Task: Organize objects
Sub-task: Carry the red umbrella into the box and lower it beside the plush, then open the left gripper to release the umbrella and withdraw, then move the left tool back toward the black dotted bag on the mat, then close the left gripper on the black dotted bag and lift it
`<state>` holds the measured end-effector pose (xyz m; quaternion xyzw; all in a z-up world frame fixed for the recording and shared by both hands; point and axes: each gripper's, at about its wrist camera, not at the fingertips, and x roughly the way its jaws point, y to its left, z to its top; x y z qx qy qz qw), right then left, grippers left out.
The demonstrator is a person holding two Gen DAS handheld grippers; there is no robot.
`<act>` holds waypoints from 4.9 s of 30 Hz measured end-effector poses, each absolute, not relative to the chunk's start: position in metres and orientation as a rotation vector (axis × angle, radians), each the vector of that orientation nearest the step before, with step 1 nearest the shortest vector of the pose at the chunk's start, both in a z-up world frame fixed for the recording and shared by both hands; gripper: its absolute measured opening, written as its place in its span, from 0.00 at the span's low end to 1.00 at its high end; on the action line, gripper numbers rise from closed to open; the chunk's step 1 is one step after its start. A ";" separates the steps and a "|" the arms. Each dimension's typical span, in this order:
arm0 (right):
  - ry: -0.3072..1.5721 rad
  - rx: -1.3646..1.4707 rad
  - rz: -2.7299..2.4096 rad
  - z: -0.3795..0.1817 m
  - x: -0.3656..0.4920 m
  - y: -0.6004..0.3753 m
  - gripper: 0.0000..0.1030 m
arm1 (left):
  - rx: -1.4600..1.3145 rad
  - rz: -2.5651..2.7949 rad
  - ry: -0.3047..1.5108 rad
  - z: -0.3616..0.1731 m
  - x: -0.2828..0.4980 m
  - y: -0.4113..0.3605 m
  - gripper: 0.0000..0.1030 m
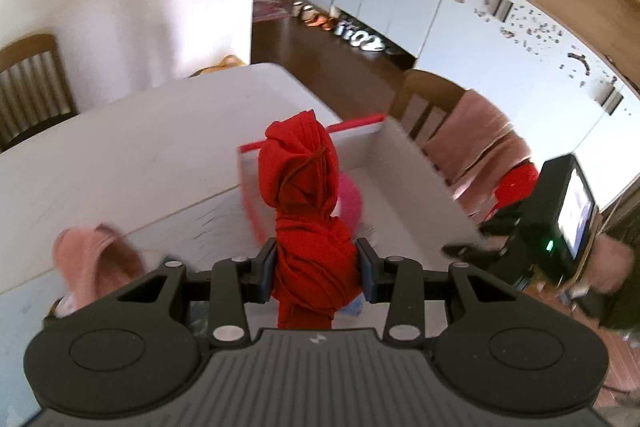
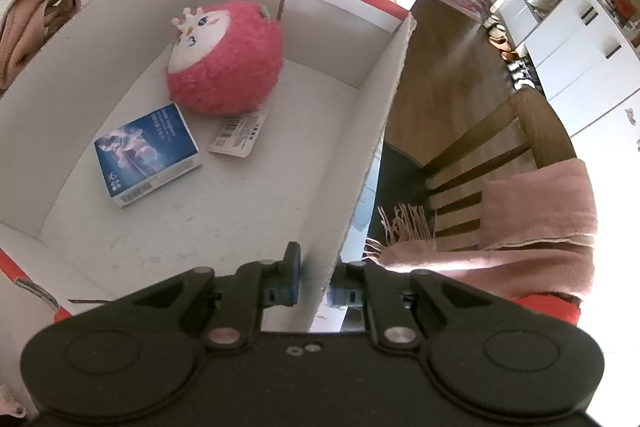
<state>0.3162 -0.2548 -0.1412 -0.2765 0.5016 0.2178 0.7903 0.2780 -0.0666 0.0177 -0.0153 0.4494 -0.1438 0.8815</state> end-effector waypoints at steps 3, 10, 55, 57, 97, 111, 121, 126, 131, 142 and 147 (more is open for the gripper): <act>1.079 -0.590 0.481 -0.140 0.316 -0.256 0.09 | -0.040 -0.332 0.950 0.013 0.293 -0.088 0.38; 1.084 -0.573 0.514 -0.137 0.317 -0.261 0.08 | -0.025 -0.399 1.010 -0.016 0.321 -0.138 0.38; 1.083 -0.568 0.550 -0.135 0.314 -0.264 0.08 | -0.020 -0.373 1.199 -0.103 0.343 -0.172 0.68; 1.082 -0.570 0.540 -0.136 0.314 -0.264 0.08 | -0.004 -0.380 1.170 -0.092 0.333 -0.165 0.68; 1.147 -0.435 0.402 -0.120 0.321 -0.264 0.05 | -0.106 0.182 1.010 -0.087 0.213 0.128 0.80; 1.157 -0.444 0.364 -0.120 0.320 -0.260 0.06 | -0.001 0.195 1.073 -0.130 0.229 0.146 0.52; 1.156 -0.443 0.362 -0.121 0.320 -0.259 0.06 | -0.027 0.171 1.050 -0.132 0.225 0.158 0.07; 1.153 -0.441 0.368 -0.120 0.320 -0.259 0.06 | -0.048 0.185 1.034 -0.118 0.216 0.162 0.03; 1.149 -0.433 0.372 -0.120 0.320 -0.261 0.06 | -0.088 0.208 1.012 -0.094 0.201 0.170 0.02; 1.146 -0.438 0.392 -0.120 0.320 -0.263 0.06 | -0.129 0.130 0.971 -0.026 0.180 0.157 0.02; 1.144 -0.432 0.402 -0.120 0.320 -0.265 0.06 | -0.168 0.103 0.908 0.006 0.176 0.150 0.02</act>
